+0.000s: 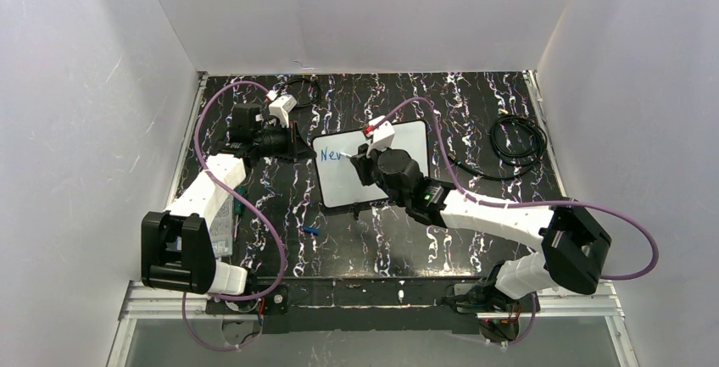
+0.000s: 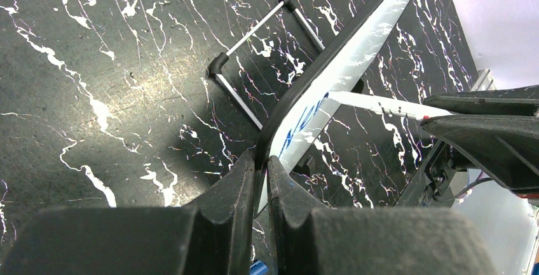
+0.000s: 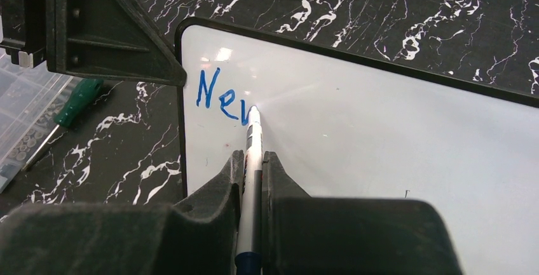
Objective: Write a sentence on the whiteboard
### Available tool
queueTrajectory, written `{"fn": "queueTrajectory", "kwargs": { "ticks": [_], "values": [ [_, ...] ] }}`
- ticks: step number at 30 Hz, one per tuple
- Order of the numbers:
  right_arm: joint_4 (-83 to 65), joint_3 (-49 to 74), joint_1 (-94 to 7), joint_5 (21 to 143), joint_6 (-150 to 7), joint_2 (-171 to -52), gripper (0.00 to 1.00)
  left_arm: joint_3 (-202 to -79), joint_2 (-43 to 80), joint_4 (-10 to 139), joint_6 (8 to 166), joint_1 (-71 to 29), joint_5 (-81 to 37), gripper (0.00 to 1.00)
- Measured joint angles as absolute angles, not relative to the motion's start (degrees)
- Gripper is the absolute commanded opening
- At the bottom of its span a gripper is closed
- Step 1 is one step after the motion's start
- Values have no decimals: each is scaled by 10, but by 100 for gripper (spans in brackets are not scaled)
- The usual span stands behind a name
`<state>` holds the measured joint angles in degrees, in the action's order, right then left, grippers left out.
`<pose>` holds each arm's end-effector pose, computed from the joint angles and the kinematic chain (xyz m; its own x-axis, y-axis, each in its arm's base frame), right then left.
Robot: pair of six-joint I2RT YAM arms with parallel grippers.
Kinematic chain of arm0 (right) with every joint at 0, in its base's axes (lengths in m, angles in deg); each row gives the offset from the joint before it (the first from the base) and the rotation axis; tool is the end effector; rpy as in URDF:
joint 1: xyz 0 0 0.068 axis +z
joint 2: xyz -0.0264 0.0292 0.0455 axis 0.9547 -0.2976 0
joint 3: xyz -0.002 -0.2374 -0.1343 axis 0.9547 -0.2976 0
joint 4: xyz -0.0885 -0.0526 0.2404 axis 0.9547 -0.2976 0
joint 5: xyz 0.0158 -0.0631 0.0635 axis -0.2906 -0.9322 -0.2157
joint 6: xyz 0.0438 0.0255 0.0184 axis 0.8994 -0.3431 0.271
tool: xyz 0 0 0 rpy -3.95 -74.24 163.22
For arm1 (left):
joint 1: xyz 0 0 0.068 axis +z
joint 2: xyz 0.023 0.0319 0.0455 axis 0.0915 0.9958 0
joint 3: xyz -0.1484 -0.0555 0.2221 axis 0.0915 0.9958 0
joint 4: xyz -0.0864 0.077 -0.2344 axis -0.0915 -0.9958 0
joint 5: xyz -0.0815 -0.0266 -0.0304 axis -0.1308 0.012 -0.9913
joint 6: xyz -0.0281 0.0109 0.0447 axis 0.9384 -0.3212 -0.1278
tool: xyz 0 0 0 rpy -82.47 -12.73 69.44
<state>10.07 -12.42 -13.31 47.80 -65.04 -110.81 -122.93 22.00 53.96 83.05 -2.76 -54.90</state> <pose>0.1776 0.2695 0.2863 -0.2176 0.0327 -0.9755 -0.5169 0.8439 0.1436 0.2972 -0.0657 0.2716 -0.6170 -0.0142 -0.7868 0.5785 0.6697 -0.4657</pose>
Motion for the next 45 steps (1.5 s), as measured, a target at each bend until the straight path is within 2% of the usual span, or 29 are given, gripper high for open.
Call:
{"fn": "queueTrajectory", "kwargs": {
  "ticks": [45],
  "values": [
    [109, -139, -133, 434, -651, -1088, 1, -1229, 220, 540, 830, -28, -549, 0]
  ]
}}
